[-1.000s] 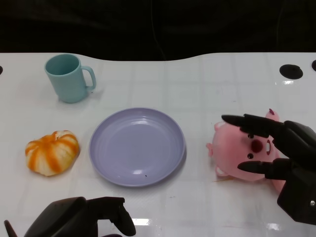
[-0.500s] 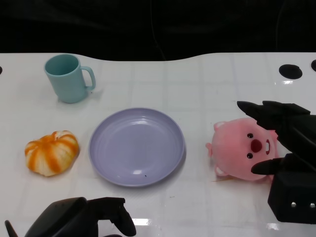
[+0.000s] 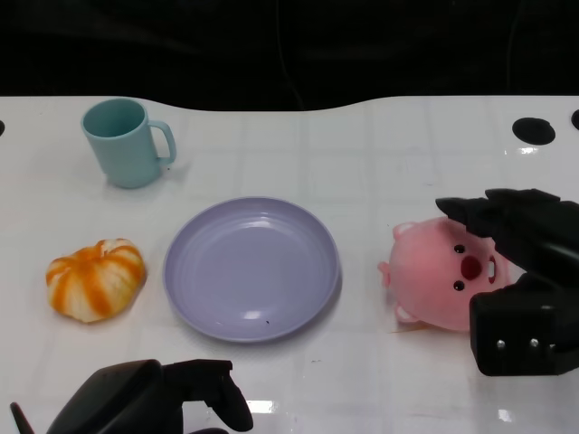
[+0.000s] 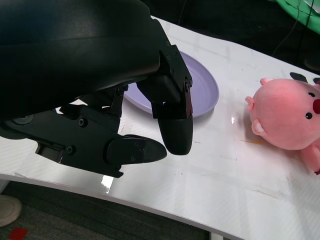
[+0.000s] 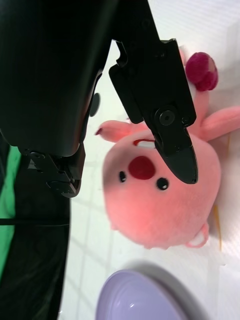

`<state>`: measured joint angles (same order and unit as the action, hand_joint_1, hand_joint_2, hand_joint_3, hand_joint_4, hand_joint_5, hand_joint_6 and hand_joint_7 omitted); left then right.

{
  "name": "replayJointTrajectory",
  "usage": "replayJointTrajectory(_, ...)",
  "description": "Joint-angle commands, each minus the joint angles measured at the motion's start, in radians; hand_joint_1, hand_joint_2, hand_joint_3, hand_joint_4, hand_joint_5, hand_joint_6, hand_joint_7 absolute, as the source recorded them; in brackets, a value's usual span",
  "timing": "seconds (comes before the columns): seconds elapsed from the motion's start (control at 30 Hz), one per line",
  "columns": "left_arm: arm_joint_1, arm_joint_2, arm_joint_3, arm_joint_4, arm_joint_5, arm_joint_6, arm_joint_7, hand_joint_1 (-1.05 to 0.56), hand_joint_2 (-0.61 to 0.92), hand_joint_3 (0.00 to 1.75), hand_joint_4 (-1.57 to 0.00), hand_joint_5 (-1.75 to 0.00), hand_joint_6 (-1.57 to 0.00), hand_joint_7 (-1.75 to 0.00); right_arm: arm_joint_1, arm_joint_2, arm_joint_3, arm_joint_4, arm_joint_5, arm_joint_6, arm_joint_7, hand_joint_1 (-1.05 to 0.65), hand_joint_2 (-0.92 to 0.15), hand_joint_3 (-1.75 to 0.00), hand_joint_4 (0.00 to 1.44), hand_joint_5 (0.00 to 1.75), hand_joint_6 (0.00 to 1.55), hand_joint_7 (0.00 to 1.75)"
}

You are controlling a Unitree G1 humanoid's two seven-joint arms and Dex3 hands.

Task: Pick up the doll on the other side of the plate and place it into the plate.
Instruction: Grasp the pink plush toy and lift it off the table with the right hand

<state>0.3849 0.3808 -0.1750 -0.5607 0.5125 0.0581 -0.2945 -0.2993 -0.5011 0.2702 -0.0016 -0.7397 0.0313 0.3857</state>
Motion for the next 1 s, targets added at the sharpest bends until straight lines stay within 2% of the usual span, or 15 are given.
replayJointTrajectory(0.03, 0.007, 0.012, 0.001, -0.009, 0.006, 0.003, -0.010, -0.29, 0.92, 0.41, -0.62, -1.61, -0.70, -1.00, -0.059, 0.017, 0.023, 0.087, 0.006, 0.007, -0.008, -0.79, -0.88, -0.01, 0.02, 0.08, 0.12, 0.01)
replayJointTrajectory(0.4, 0.010, 0.014, 0.000, -0.015, 0.012, 0.009, -0.009, -0.30, 0.92, 0.39, -0.63, -1.59, -0.70, -0.99, -0.213, 0.105, 0.128, 0.482, 0.002, -0.057, -0.134, -0.84, -0.92, -0.02, 0.05, 0.10, 0.11, 0.00)
replayJointTrajectory(0.5, 0.011, 0.013, -0.001, -0.019, 0.013, 0.011, -0.011, -0.30, 0.92, 0.40, -0.63, -1.58, -0.71, -0.99, -0.244, 0.135, 0.142, 0.576, -0.006, -0.076, -0.217, -0.80, -0.92, -0.01, 0.15, 0.15, 0.20, 0.04)
replayJointTrajectory(0.57, 0.013, 0.013, 0.000, -0.023, 0.012, 0.016, -0.014, -0.29, 0.92, 0.40, -0.63, -1.57, -0.70, -0.98, -0.251, 0.155, 0.138, 0.616, 0.000, -0.090, -0.298, -0.66, -0.91, 0.00, 0.39, 0.22, 0.44, 0.08)
replayJointTrajectory(0.63, 0.012, 0.012, 0.000, -0.024, 0.008, 0.016, -0.015, -0.29, 0.92, 0.40, -0.63, -1.57, -0.70, -0.98, -0.252, 0.184, 0.105, 0.656, 0.052, -0.120, -0.362, -0.43, -0.90, 0.00, 0.69, 0.36, 0.73, 0.15)
replayJointTrajectory(0.67, 0.012, 0.012, 0.000, -0.025, 0.007, 0.016, -0.015, -0.29, 0.92, 0.40, -0.64, -1.58, -0.70, -0.98, -0.255, 0.195, 0.094, 0.676, 0.074, -0.140, -0.392, -0.28, -0.91, -0.06, 0.76, 0.88, 0.92, 0.23)
replayJointTrajectory(0.7, 0.011, 0.012, 0.001, -0.025, 0.006, 0.016, -0.015, -0.29, 0.92, 0.40, -0.64, -1.58, -0.70, -0.98, -0.258, 0.200, 0.088, 0.693, 0.086, -0.156, -0.413, -0.21, -0.85, -0.25, 0.79, 1.23, 1.00, 0.35)
replayJointTrajectory(0.73, 0.011, 0.012, 0.000, -0.024, 0.006, 0.015, -0.014, -0.29, 0.92, 0.40, -0.64, -1.58, -0.70, -0.98, -0.263, 0.202, 0.089, 0.707, 0.090, -0.170, -0.433, -0.18, -0.71, -0.56, 0.81, 1.43, 1.02, 0.49)
replayJointTrajectory(0.77, 0.011, 0.012, 0.000, -0.024, 0.006, 0.015, -0.013, -0.29, 0.92, 0.39, -0.64, -1.59, -0.71, -0.98, -0.267, 0.202, 0.093, 0.719, 0.089, -0.179, -0.448, -0.17, -0.56, -0.88, 0.85, 1.62, 1.00, 0.78)
replayJointTrajectory(0.8, 0.011, 0.012, 0.000, -0.023, 0.008, 0.015, -0.013, -0.29, 0.92, 0.39, -0.64, -1.59, -0.71, -0.98, -0.271, 0.200, 0.099, 0.725, 0.087, -0.186, -0.460, -0.17, -0.51, -1.00, 0.87, 1.68, 0.98, 0.92)
replayJointTrajectory(0.87, 0.010, 0.014, 0.000, -0.023, 0.012, 0.015, -0.012, -0.29, 0.92, 0.39, -0.64, -1.59, -0.71, -0.98, -0.275, 0.194, 0.111, 0.731, 0.079, -0.199, -0.483, -0.19, -0.47, -1.08, 0.87, 1.73, 0.91, 1.11)
replayJointTrajectory(0.93, 0.010, 0.014, 0.000, -0.021, 0.014, 0.013, -0.011, -0.29, 0.92, 0.40, -0.64, -1.59, -0.71, -0.98, -0.276, 0.188, 0.118, 0.735, 0.074, -0.214, -0.502, -0.20, -0.47, -1.07, 0.86, 1.74, 0.86, 1.24)
replayJointTrajectory(1.0, 0.010, 0.013, -0.001, -0.019, 0.013, 0.010, -0.009, -0.29, 0.92, 0.40, -0.64, -1.59, -0.71, -0.98, -0.278, 0.181, 0.121, 0.737, 0.073, -0.230, -0.515, -0.20, -0.52, -1.00, 0.85, 1.75, 0.81, 1.40)
